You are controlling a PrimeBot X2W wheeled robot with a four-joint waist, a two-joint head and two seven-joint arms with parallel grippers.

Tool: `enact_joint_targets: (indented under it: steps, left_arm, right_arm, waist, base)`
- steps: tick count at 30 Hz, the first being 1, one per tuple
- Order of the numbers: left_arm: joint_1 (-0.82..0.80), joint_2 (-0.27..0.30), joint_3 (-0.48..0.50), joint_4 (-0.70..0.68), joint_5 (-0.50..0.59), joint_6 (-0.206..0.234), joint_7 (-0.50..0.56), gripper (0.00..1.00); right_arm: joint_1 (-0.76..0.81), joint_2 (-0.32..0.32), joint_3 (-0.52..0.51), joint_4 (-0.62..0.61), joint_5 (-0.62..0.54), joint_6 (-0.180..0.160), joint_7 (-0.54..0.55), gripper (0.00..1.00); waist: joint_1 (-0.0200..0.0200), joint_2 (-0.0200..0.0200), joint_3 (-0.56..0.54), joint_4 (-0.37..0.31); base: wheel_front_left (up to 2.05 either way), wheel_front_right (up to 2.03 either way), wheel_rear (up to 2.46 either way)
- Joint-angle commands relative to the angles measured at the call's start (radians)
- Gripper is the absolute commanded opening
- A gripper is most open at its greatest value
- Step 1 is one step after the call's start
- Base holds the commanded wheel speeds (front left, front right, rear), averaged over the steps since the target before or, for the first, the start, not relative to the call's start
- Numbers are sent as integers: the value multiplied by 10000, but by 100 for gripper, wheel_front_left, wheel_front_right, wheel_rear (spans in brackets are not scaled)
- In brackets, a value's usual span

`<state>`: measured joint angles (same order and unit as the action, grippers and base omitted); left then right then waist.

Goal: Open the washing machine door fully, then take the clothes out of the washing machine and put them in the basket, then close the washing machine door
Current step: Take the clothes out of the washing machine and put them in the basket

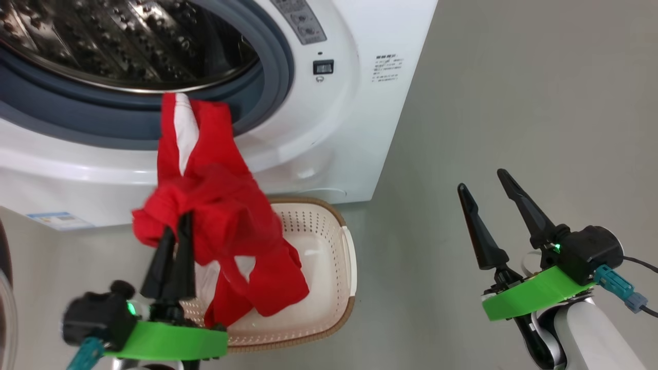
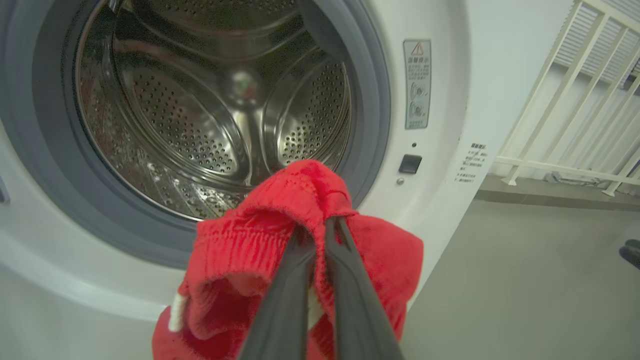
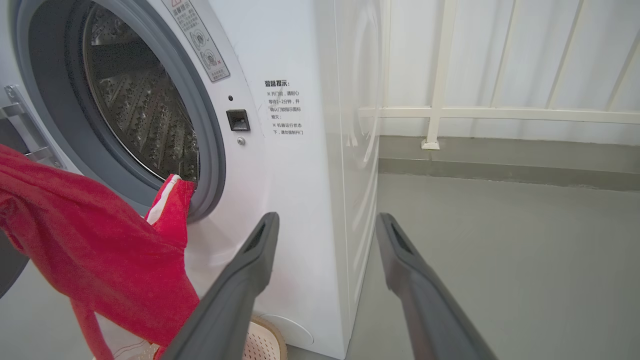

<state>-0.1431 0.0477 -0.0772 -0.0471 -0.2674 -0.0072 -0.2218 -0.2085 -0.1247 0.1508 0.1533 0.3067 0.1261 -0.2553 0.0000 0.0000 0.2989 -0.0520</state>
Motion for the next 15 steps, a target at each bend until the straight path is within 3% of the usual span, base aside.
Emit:
enact_joint_targets:
  steps: [1,15]
  left_arm:
    - [-109,52,215,90,-130,82,-59,0]
    - [-2547,28,-285,5920,-1511,-189,-358,0]
  right_arm:
    - [-113,-17,249,-284,-8,46,-65,100]
    - [-716,26,448,-225,85,46,-65,100]
  waist:
    - [0,0,197,10]
    - [0,0,1440,-412]
  base:
    - [0,0,0]
    - [0,0,0]
